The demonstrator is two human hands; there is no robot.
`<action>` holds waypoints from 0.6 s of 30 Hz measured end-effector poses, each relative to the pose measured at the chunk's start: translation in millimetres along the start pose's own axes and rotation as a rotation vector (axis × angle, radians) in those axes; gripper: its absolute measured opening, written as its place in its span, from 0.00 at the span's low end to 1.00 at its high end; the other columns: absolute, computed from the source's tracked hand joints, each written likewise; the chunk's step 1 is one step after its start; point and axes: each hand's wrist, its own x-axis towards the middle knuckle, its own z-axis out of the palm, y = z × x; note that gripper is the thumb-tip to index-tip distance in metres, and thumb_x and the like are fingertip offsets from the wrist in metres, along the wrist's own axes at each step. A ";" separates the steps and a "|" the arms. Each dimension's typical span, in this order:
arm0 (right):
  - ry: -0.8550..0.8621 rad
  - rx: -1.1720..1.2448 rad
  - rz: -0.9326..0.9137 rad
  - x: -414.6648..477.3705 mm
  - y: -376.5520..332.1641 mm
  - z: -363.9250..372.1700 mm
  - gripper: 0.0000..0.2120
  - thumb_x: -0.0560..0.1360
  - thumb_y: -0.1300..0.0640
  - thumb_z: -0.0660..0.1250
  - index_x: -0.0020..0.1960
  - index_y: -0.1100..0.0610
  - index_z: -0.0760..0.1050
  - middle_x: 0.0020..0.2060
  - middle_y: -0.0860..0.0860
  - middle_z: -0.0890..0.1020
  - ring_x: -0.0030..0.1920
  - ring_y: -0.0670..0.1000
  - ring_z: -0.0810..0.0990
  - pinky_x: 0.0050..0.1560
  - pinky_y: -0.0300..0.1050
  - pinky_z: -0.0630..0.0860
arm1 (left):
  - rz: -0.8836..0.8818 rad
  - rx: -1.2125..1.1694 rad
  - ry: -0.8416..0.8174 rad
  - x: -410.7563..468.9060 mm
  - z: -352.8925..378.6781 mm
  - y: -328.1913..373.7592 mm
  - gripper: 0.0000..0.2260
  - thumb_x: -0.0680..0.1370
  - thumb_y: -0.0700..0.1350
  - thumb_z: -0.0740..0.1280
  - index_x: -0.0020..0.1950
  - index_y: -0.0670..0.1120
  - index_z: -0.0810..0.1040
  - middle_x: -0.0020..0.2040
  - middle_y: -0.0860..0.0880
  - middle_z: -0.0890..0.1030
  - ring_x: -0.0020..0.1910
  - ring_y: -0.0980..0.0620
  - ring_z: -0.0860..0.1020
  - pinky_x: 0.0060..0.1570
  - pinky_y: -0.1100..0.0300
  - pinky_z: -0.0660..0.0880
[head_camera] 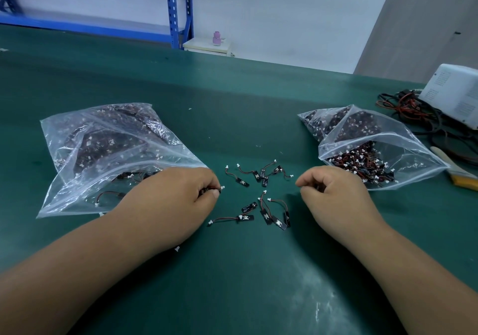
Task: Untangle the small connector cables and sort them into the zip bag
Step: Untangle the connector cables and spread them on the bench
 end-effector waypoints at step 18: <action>-0.170 0.018 -0.496 -38.7 -56.1 9.1 0.11 0.77 0.47 0.64 0.40 0.52 0.77 0.34 0.47 0.74 0.37 0.53 0.74 0.37 0.55 0.73 | 0.395 0.043 -0.096 -13.1 -4.0 15.9 0.09 0.78 0.59 0.59 0.55 0.60 0.73 0.43 0.62 0.74 0.46 0.61 0.72 0.47 0.63 0.70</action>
